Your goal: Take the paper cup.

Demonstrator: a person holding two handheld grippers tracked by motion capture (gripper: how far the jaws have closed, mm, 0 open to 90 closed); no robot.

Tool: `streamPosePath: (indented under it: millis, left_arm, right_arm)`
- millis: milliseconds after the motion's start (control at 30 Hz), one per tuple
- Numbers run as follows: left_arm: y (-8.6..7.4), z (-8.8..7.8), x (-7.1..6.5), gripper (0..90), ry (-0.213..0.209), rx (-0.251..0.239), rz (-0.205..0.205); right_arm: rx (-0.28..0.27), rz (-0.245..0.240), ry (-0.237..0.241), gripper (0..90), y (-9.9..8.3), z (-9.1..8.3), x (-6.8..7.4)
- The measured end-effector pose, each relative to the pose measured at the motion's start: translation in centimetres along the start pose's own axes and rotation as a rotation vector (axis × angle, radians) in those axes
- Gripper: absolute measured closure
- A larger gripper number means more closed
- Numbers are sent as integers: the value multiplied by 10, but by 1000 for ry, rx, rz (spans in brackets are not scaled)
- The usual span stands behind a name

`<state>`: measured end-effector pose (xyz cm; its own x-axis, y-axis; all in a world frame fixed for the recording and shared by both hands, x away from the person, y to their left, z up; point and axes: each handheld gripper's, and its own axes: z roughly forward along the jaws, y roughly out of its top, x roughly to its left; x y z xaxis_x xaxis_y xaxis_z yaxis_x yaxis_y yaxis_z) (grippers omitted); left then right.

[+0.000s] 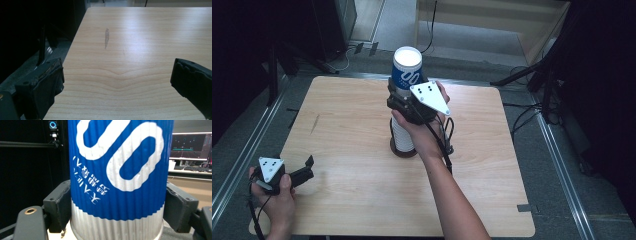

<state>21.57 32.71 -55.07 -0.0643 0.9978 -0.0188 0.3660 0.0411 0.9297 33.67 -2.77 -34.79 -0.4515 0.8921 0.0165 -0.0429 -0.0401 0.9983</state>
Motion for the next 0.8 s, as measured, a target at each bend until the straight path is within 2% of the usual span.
streamPosePath:
  millis: [367, 433, 800]
  left_arm:
    - [0, 0, 1, 0, 0, 2, -2]
    - [0, 0, 1, 0, -2, 2, -2]
    - [0, 0, 0, 0, 0, 1, 0]
  right_arm:
    - [-67, -8, 5, 213, 16, 0, 2]
    - [-87, -10, -10, 214, 18, 0, 2]
    - [-98, -4, -23, 214, 31, -2, -2]
